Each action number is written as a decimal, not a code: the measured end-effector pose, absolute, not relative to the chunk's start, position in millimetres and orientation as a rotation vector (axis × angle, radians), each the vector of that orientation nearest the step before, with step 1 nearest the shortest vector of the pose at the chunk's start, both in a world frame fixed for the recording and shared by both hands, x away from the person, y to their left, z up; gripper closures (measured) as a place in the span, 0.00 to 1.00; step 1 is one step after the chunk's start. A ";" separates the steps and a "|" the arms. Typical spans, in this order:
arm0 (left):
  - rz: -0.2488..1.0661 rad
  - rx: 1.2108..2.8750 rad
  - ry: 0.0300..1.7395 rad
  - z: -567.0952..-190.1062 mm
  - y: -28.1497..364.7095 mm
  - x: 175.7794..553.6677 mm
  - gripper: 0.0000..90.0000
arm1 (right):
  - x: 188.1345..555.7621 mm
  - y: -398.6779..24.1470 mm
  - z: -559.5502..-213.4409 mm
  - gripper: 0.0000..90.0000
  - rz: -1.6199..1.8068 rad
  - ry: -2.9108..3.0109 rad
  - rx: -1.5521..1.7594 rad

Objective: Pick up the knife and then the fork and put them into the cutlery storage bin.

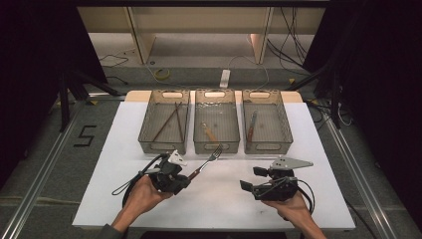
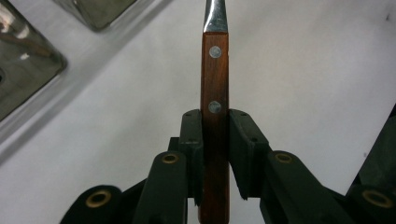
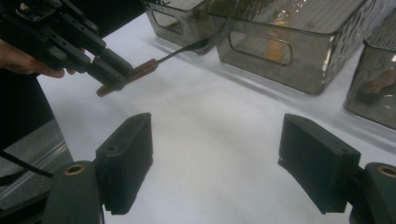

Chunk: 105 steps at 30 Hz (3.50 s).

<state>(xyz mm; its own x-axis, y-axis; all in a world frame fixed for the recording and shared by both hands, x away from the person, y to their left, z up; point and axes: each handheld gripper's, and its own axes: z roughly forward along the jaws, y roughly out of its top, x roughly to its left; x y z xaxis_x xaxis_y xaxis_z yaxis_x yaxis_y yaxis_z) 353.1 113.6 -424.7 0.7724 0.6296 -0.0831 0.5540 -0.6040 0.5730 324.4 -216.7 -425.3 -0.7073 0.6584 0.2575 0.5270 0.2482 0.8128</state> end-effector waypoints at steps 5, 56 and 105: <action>0.168 2.340 0.869 -419.0 108.8 351.8 0.84 | 326.7 -207.7 -425.3 0.30 1.492 2.365 1.176; 0.229 2.245 0.709 -407.1 63.0 328.3 0.84 | 357.3 -151.0 -429.6 0.83 1.779 2.426 1.365; 0.311 2.042 0.869 -407.8 142.6 331.4 0.20 | 418.9 -249.5 -360.6 0.89 1.537 2.318 1.554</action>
